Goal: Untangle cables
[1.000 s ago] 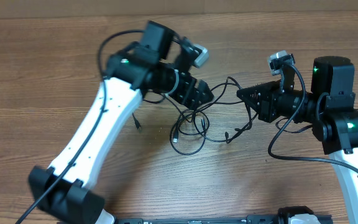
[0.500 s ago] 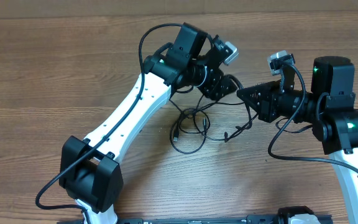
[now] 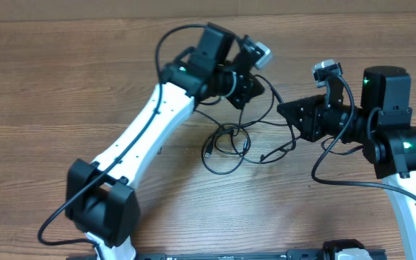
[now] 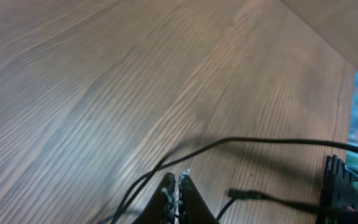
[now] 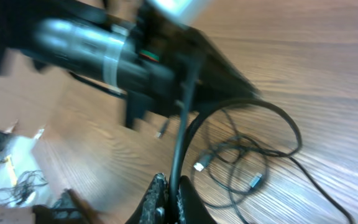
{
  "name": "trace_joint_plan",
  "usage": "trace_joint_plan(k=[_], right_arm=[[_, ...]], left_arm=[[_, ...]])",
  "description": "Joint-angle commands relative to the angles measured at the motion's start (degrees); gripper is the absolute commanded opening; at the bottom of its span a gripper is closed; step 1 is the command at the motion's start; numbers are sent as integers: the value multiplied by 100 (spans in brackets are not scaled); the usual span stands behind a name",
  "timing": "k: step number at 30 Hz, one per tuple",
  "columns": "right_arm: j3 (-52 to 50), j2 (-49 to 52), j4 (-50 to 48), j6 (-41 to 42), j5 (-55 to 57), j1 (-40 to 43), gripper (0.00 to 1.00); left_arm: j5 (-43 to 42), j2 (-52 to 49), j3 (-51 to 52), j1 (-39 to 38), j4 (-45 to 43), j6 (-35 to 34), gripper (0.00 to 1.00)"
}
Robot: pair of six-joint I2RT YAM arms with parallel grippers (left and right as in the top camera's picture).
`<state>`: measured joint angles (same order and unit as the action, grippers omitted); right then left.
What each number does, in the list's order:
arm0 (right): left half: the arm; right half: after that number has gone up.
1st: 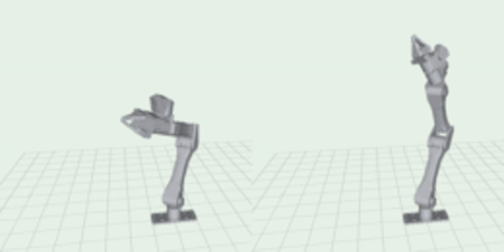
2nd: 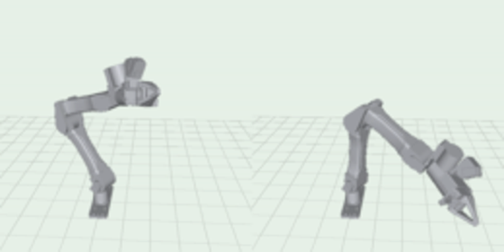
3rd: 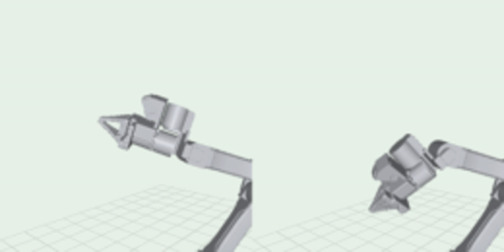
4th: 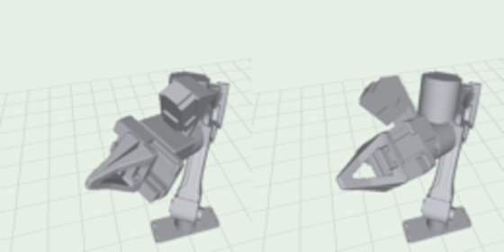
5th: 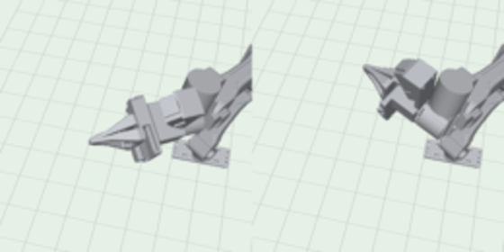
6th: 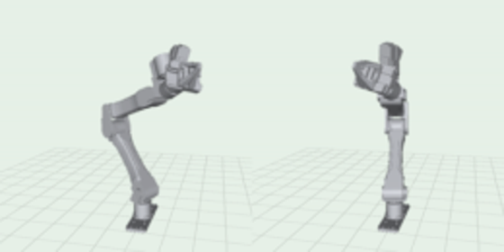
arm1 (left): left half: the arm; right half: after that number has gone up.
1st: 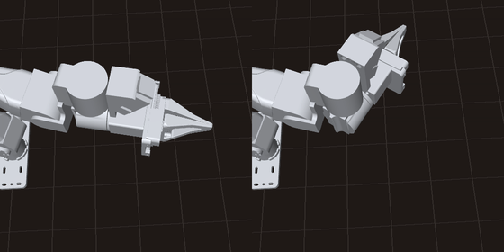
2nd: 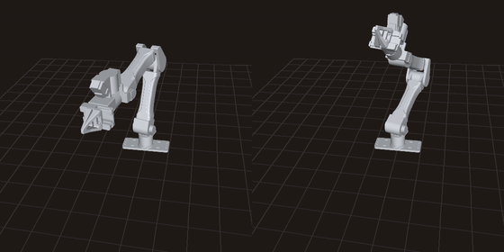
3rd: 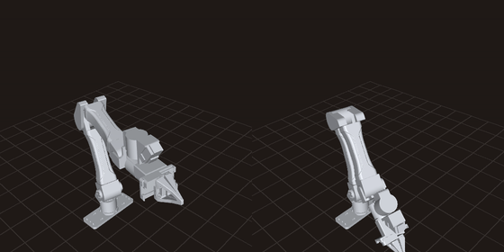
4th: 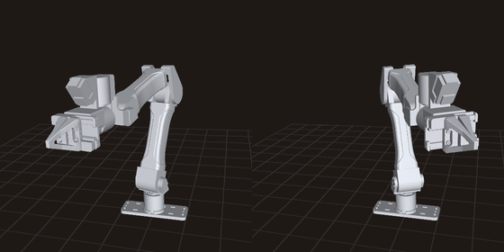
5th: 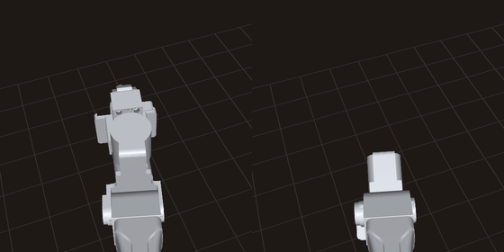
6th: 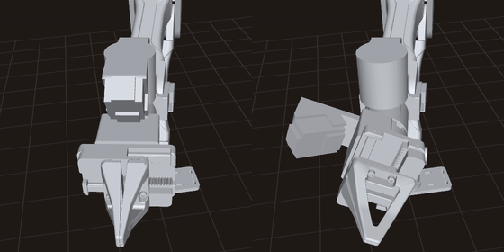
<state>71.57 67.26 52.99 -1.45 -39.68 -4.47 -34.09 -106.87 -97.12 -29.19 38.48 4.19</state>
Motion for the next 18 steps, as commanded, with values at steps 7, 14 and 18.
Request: trace_joint_plan(k=[7,14,18], right_arm=[[125,-7,424,297,2800,33,17],[125,-4,356,313,2579,31,49],[125,17,201,310,1786,31,61]], left_arm=[[1054,1639,-55,1497,852,-616,4],[-946,2472,-55,2732,136,-1545,4],[-1987,2653,-55,2728,-514,-1980,4]])
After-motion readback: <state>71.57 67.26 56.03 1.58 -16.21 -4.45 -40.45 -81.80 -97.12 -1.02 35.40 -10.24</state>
